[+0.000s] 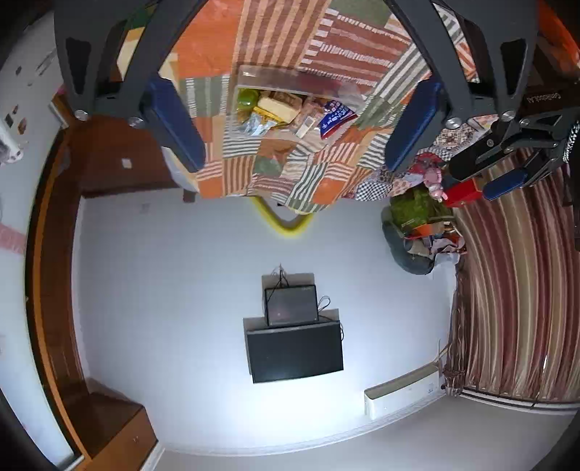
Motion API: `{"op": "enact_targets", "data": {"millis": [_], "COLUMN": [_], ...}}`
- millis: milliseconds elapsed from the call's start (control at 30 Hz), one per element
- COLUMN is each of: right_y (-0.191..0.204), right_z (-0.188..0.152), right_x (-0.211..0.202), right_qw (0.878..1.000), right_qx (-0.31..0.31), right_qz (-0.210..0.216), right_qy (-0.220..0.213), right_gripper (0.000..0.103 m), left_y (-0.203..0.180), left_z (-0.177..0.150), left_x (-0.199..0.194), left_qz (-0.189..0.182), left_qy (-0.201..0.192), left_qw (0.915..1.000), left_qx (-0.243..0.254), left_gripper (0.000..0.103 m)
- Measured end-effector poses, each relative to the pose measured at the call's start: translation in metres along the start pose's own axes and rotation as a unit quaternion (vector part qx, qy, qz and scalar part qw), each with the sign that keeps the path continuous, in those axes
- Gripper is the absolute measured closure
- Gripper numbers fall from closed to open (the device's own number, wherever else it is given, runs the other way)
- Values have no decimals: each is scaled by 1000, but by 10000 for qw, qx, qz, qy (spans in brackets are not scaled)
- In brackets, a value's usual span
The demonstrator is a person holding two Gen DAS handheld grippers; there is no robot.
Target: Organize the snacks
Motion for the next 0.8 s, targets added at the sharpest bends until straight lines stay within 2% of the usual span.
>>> {"op": "enact_targets", "data": {"millis": [800], "right_y": [12], "right_z": [-12], "right_x": [-18], "right_qw": [9995], "right_qx": [-256], "right_qz": [-187], "right_qy": [-12], "right_gripper": [0], "left_y": [5], "left_z": [-15], "left_x": [-1], "left_qz": [79], "left_qy": [119], "left_qw": [9998], "left_qx": [-126], "left_gripper": [0]}}
Point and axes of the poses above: each gripper's, at about its wrist camera, not at the fingertips, and x roughly the way its jaws point, y to its left, z to its top, the point moved 6 cm from there along x, roughly the way its jaws point, and after that the axes turned 11 degrees about z, right-handed, at the moved point
